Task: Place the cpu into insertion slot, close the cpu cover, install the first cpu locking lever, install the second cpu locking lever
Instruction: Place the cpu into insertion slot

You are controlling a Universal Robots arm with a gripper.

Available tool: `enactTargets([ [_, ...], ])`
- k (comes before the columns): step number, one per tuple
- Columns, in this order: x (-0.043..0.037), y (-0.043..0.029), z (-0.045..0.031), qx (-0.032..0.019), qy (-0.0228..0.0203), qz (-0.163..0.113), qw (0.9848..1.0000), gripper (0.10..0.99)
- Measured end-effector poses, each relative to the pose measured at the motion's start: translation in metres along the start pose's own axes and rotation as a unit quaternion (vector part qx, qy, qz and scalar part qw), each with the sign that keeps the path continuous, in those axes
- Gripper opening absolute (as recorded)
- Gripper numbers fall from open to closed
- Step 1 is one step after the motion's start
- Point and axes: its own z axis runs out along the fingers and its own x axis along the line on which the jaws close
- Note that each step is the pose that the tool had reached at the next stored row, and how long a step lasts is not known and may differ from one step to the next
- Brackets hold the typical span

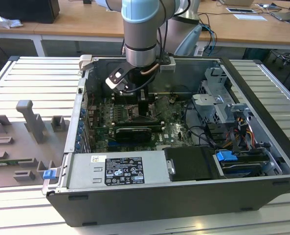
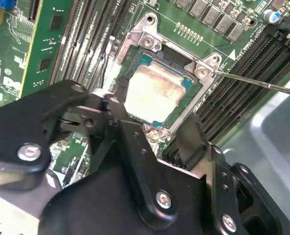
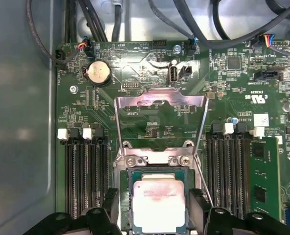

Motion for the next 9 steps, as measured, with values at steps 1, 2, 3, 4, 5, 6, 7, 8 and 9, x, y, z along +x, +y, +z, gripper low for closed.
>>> enactTargets([
  [1, -0.001, 0.0, -0.0008, 0.0, -0.0019, 0.0, 1.0, 0.533],
  [2, -0.0021, 0.0001, -0.0012, 0.0, -0.0022, 0.0, 1.0, 0.475],
  [3, -0.0028, 0.0002, -0.0023, 0.0001, -0.0024, 0.0, 1.0, 0.412],
  [4, -0.003, 0.0002, -0.0028, 0.0001, -0.0023, 0.0, 1.0, 0.353],
  [5, -0.003, 0.0003, -0.003, 0.0004, -0.0023, 0.0, 1.0, 0.29],
  [6, -0.003, 0.0004, -0.0032, 0.0006, -0.0024, 0.0, 1.0, 0.231],
  [7, -0.003, 0.0004, -0.0034, 0.0006, -0.0025, 0.0, 1.0, 0.231],
  [8, -0.003, 0.0004, -0.0036, 0.0007, -0.0026, 0.0, 1.0, 0.173],
  [9, -0.003, 0.0004, -0.0036, 0.0006, -0.0025, 0.0, 1.0, 0.11],
])
